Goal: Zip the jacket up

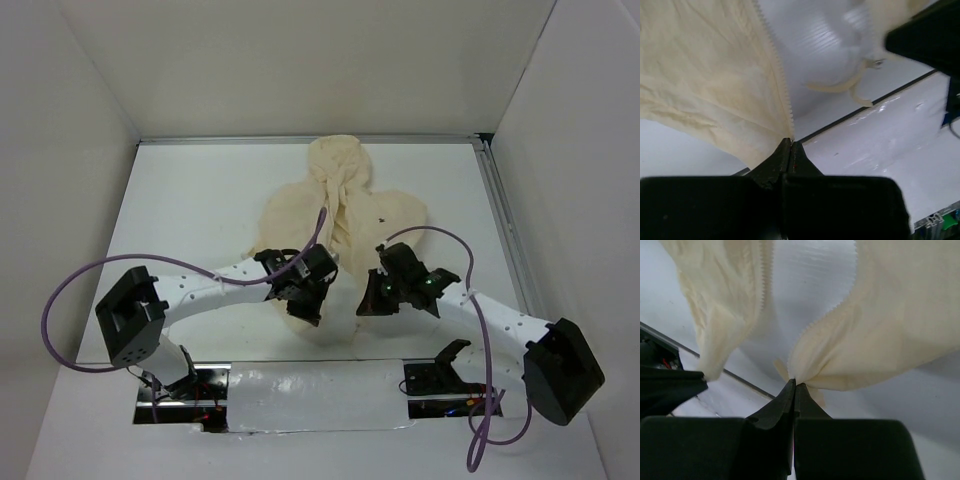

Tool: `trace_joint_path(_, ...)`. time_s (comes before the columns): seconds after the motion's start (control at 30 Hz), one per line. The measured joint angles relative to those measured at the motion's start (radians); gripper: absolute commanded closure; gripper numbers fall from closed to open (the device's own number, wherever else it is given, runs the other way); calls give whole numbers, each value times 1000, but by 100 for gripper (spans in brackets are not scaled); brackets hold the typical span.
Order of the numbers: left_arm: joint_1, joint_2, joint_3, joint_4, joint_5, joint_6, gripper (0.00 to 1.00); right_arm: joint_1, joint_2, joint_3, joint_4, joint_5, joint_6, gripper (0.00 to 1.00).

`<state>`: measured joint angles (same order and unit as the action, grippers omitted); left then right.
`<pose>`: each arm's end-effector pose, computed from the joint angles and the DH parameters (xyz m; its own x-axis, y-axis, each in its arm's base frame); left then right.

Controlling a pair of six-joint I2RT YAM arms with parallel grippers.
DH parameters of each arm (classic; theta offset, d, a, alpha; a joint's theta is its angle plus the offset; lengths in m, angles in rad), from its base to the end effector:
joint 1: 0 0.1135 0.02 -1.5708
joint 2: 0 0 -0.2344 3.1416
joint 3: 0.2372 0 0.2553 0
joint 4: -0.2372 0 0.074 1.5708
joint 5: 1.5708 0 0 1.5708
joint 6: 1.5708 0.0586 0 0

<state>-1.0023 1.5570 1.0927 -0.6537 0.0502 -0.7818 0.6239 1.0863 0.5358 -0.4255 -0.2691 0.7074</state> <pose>0.1717 -0.2742 0.1712 -0.9449 0.1720 -0.2787 0.2646 0.9023 -0.3403 0.1750 0.1452 0.1342 -0.9555 0.0841 -0.2828 -0.0831 0.8430 0.5315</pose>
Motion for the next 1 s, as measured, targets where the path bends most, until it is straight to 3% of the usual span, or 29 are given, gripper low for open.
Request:
trace_joint_path(0.07, -13, 6, 40, 7, -6, -11, 71, 2, -5, 1, 23, 2, 6, 100)
trace_joint_path(0.1, -14, 8, 56, 15, -8, -14, 47, 3, -5, 2, 29, 3, 9, 100)
trace_joint_path(0.27, -14, 19, 86, 26, -13, -38, 26, 7, 15, 3, 44, 21, 9, 100)
trace_joint_path(0.3, -14, 19, 83, 20, -16, -43, 1, 7, 24, 3, 45, 22, 9, 100)
trace_joint_path(0.6, -14, -37, -20, -58, -47, -127, 1, 3, 87, 3, 68, 21, 8, 100)
trace_joint_path(1.0, -23, 154, -42, -64, -161, -159, 7, -12, 85, -6, 94, 7, 5, 100)
